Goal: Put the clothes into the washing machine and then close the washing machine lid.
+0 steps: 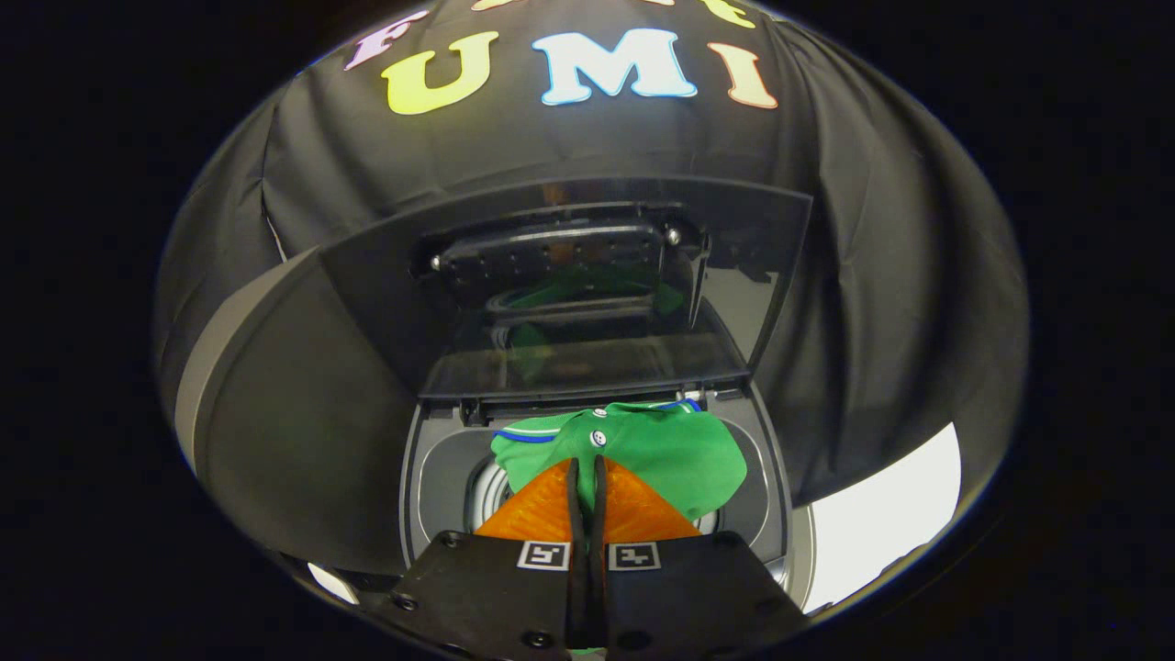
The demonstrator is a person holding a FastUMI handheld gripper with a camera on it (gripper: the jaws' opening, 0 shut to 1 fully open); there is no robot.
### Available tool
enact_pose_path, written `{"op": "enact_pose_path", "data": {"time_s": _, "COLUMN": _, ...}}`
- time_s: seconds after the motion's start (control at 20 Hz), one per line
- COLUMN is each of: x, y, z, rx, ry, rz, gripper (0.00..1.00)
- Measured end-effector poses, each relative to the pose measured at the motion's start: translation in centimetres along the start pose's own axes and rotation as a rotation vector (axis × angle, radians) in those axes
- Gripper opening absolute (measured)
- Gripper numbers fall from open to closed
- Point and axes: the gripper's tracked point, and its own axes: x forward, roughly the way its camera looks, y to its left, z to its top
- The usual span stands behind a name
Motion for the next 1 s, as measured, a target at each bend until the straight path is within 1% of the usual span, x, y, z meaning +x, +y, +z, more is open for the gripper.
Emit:
{"op": "enact_pose_path", "data": {"time_s": 0.35, "x": 3.3, "y": -0.2, "z": -2.1, "rx": -0.002, "ry": 0.083, "rz": -0.023, "gripper": 0.01}}
{"op": "enact_pose_path", "data": {"time_s": 0.5, "x": 4.4, "y": 0.1, "z": -2.9, "rx": 0.022, "ry": 0.113, "rz": -0.021, "gripper": 0.01}}
{"op": "enact_pose_path", "data": {"time_s": 1.0, "x": 5.3, "y": 0.0, "z": -3.7, "rx": 0.010, "ry": 0.160, "rz": -0.056, "gripper": 0.02}}
